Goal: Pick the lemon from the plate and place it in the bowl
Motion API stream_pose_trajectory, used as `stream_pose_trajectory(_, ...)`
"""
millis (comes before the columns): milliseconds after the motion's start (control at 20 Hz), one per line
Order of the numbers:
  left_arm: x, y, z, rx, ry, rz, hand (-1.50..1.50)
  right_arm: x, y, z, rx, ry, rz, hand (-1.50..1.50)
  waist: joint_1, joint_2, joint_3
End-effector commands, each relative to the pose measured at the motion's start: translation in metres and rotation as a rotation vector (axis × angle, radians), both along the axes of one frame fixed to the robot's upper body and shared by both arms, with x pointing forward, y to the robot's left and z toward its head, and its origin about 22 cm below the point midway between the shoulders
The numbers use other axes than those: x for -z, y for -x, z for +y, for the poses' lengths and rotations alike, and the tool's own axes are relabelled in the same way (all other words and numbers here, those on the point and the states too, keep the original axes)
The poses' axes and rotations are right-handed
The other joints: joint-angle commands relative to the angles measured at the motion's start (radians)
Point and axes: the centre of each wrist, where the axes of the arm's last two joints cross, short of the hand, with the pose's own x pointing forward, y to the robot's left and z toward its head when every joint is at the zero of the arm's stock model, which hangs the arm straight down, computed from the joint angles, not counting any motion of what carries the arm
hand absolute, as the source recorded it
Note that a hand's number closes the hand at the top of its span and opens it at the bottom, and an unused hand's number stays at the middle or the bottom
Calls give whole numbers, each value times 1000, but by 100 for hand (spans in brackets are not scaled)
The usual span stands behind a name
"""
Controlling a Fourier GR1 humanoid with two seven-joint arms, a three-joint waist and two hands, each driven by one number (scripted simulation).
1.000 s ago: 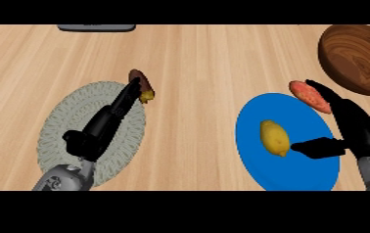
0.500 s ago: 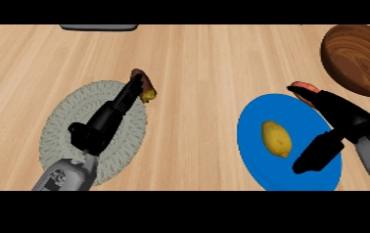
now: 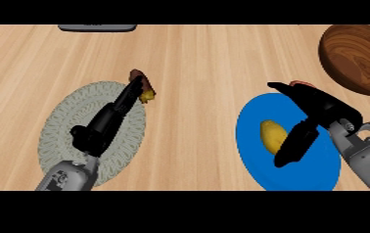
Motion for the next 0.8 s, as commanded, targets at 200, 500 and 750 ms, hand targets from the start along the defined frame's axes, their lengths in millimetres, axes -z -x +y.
stream_pose_trajectory(200,3,-5,5,-15,-5,16,0,3,20,41,24,158,10,-150,-15,-3,1)
stream_pose_trajectory(500,-4,1,2,-21,19,-3,0,20,21,19,54,192,-58,-150,-16,-3,2)
stream_pose_trajectory(750,-8,4,5,0,-4,6,0,32,25,40,56,280,-109,-150,-11,-3,1)
